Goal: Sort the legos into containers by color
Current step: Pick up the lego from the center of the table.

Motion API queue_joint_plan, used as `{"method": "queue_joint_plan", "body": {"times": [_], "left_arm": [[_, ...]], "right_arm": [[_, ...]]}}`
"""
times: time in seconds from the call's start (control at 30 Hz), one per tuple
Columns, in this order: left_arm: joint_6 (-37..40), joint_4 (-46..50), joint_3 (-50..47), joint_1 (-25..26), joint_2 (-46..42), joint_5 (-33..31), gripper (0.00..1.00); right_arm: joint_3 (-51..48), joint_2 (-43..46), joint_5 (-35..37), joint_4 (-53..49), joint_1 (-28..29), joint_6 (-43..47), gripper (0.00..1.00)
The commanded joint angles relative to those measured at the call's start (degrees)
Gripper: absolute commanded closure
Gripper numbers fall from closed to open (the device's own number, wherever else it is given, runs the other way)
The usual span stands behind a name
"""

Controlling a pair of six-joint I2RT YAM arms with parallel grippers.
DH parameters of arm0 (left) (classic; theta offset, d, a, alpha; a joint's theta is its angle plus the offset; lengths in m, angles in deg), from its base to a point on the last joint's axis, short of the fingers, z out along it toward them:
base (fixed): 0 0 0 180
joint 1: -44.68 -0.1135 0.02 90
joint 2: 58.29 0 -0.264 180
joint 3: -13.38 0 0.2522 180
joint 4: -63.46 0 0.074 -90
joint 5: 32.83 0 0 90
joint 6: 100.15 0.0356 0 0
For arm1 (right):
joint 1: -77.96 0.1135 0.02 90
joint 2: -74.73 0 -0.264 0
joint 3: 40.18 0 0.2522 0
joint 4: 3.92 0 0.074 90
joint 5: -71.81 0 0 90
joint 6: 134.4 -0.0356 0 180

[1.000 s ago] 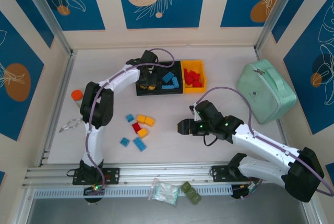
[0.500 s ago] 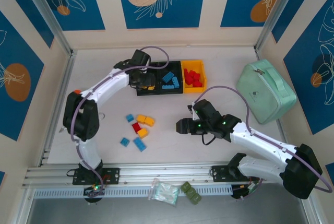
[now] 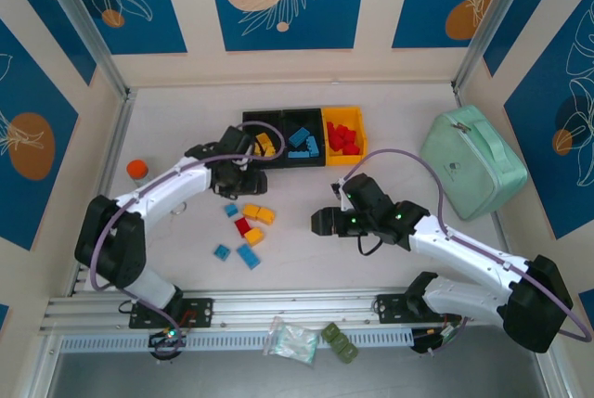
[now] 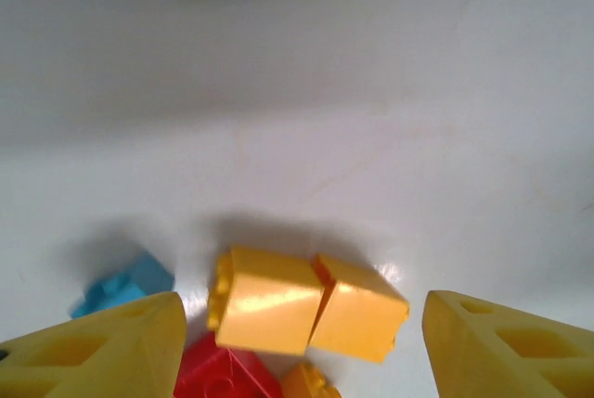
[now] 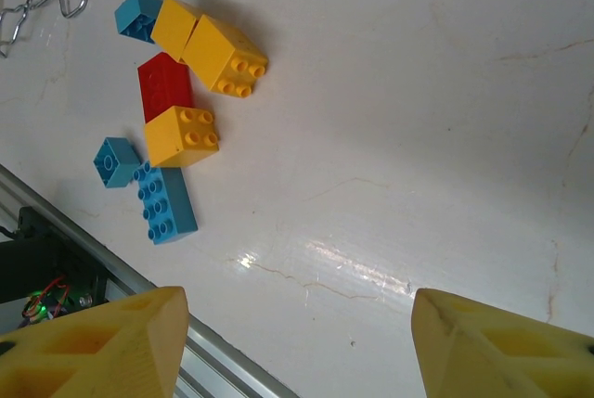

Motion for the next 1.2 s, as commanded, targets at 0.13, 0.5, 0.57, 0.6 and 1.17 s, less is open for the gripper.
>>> {"method": "queue_joint_plan", "body": {"times": [0.13, 0.5, 0.57, 0.6, 1.17], "left_arm": [[-15.90, -2.39, -7.52, 4.09, -2.61, -3.08, 0.29], [-18.69, -4.89, -7.03, 4.33, 1.55, -3.57, 0.23], [-18.79, -5.53, -6.65, 4.31, 2.72, -2.65, 0.23], [-18.79, -5.84, -6.64, 4.33, 3.13, -2.38, 0.23], [-16.80, -8.05, -1.35, 4.39, 10.28, -0.56, 0.27]], "right_arm": [[0.45, -0.71, -0.53, 0.72, 1.12, 0.20, 0.35], [0.21, -0.02, 0.11, 0.17, 1.30, 0.16, 0.35], [0.31, 0.00, 0.28, -0.02, 1.19, 0.25, 0.35], [0.24, 0.00, 0.28, -0.01, 1.20, 0.33, 0.35], [-0.22, 0.88, 1.08, -0.55, 1.12, 0.34, 0.35]]}}
